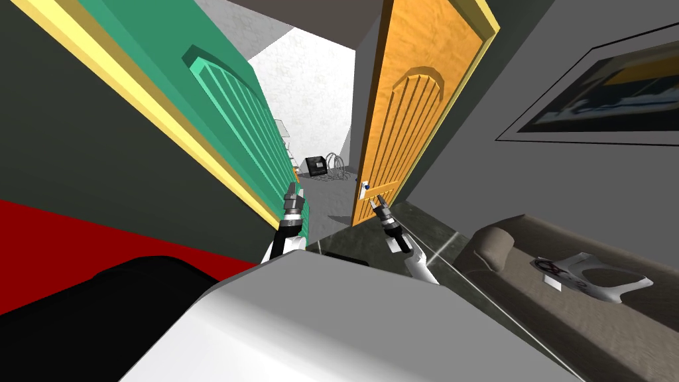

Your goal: Push the door open

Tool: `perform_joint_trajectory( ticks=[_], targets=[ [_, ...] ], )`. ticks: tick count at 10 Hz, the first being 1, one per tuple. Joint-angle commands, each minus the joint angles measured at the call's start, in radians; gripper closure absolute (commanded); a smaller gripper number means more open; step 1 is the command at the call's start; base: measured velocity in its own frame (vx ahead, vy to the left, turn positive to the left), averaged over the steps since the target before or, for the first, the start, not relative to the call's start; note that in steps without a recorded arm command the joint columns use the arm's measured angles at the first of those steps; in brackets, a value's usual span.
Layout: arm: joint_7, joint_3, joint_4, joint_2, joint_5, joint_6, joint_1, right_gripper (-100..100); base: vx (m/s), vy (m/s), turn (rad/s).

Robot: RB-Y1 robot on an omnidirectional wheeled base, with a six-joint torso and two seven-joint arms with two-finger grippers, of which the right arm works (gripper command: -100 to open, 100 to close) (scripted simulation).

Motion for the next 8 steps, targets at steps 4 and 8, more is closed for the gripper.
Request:
perform_joint_trajectory(
  ticks=[4,8],
  targets=[
    [-0.059,0.022,0.149,-0.031,0.027,-0.022,-0.071,-100,0.062,-0.019,0.003],
    [-0.096,0.035,0.234,-0.052,0.043,-0.033,-0.114,-100,0.057,-0.015,0.003]
  ],
)
